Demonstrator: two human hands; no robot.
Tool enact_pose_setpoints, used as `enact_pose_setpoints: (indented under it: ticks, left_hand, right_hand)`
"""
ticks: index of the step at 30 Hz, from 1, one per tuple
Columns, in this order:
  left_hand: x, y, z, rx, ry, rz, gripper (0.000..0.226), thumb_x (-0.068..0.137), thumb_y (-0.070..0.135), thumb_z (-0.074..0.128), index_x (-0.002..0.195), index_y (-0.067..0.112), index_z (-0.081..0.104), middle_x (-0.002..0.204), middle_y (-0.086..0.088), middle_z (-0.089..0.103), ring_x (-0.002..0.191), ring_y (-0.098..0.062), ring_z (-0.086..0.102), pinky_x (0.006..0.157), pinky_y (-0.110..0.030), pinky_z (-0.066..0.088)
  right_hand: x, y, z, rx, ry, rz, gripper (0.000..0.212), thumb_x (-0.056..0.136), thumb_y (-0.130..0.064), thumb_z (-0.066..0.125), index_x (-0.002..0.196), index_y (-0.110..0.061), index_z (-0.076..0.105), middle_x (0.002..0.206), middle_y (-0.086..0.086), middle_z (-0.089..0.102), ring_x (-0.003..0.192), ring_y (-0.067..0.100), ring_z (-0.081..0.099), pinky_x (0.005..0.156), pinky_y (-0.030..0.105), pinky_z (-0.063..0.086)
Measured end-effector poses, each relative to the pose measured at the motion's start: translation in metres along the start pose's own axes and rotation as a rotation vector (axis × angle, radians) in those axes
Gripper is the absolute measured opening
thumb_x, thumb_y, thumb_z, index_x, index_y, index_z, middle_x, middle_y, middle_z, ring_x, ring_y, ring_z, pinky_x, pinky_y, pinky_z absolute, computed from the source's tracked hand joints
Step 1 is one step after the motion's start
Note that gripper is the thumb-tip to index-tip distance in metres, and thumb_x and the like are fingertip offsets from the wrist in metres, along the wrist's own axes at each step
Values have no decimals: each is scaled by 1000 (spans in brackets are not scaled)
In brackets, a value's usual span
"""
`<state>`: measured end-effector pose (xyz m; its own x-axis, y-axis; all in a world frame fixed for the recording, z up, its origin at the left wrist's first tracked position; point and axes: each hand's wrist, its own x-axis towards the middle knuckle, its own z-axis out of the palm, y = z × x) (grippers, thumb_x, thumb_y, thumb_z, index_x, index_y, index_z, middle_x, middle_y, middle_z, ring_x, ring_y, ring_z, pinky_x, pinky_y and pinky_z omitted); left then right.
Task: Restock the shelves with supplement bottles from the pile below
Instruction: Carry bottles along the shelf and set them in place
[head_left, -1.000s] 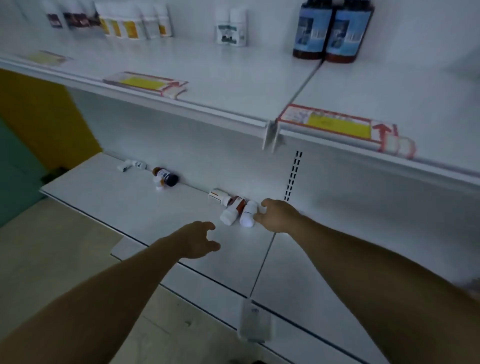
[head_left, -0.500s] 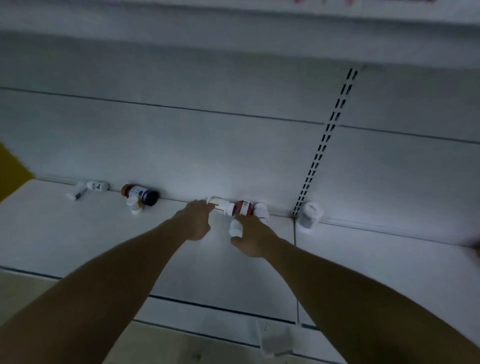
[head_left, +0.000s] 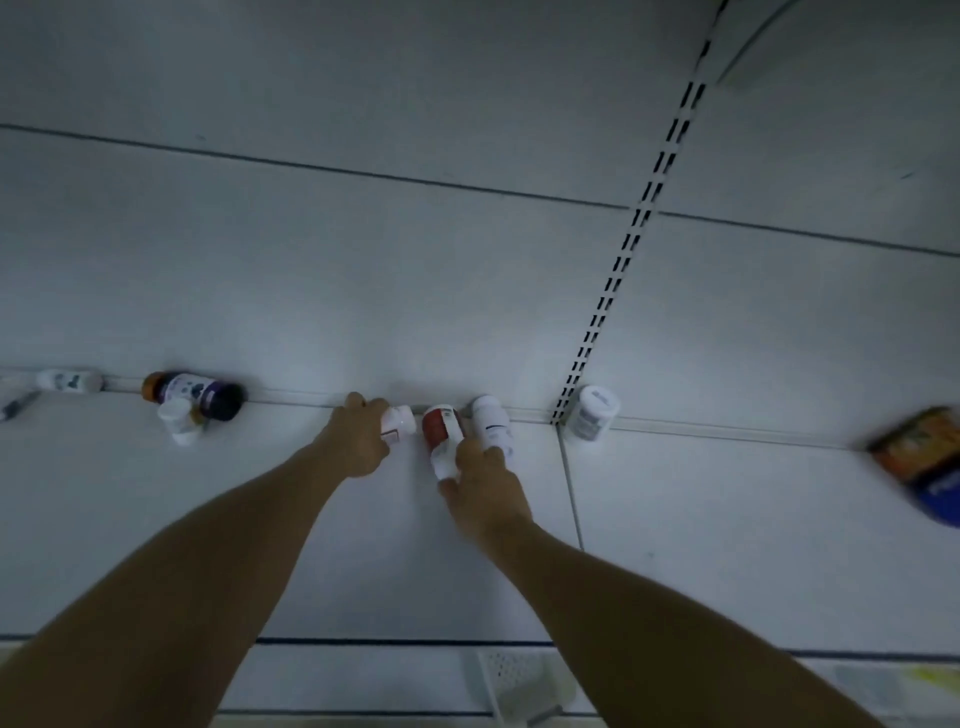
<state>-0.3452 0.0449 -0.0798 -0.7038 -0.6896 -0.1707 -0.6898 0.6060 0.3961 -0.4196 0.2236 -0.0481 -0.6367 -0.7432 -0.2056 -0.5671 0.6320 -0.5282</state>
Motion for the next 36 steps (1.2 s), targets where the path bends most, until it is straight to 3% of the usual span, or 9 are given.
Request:
enact_pose_setpoints:
  ticks: [3,5,9,12,15,22,30,33,36]
  left_hand:
    - [-39,3,-23,-635,-30,-168,53,86,13,66,133,10,44,120,-13,53,98,-27,57,71,-29,48]
    - [-76,7,-48,-1090,-123,-291,49,91,11,58,137,18,40,124,-10,53,98,-25,57,77,-35,51]
    - [-150,20,-101,-1494,-254,-280,33,95,10,37,124,8,52,100,-14,62,85,-26,59,79,-41,49]
    - [-199,39,-140,-1595,-322,-229,33,91,14,30,107,4,57,86,-14,62,74,-25,59,70,-35,46]
    - [-236,58,-169,-1633,-340,-215,32,90,21,33,93,7,62,80,-12,62,65,-22,58,64,-31,40]
    - [-294,92,-205,-1601,-235,-162,24,94,23,42,104,7,57,85,-13,67,74,-22,61,58,-29,44]
    - [-334,156,-215,-1583,-139,-85,40,96,37,41,123,11,57,97,-17,66,75,-24,63,67,-35,52]
    - [-352,197,-214,-1603,-147,17,35,97,34,38,115,12,59,94,-14,66,76,-23,63,65,-35,52]
    - [-363,237,-213,-1615,-118,138,24,96,17,39,111,19,58,91,-10,64,77,-22,64,59,-32,55]
  right_hand:
    - [-15,-8,-24,199,107,-4,35,92,-22,49,125,-14,42,118,7,42,97,31,56,76,31,42]
    - [-31,-18,-46,359,204,8,36,90,-23,49,124,-14,44,116,7,48,94,27,57,75,34,48]
    - [-76,-48,-87,778,292,140,28,94,-19,49,122,-19,49,107,1,55,91,15,54,72,27,44]
    - [-112,-81,-110,1100,241,212,17,88,-29,55,103,-22,53,98,1,59,84,12,54,67,22,43]
    - [-142,-106,-125,1251,185,246,41,78,-40,66,108,-13,59,109,9,62,91,17,59,85,33,49]
    - [-200,-119,-173,1572,102,251,24,96,-39,53,92,-15,56,91,12,61,94,29,60,98,51,47]
    - [-248,-102,-231,1493,-145,50,20,92,-39,54,101,-23,61,84,13,62,74,30,61,78,47,53]
    - [-267,-81,-263,1423,-130,-155,31,94,-17,50,119,-33,54,104,15,62,84,33,63,86,54,50]
    - [-282,-64,-294,1338,-34,-255,29,93,-20,55,121,-27,55,107,14,65,89,30,65,79,49,56]
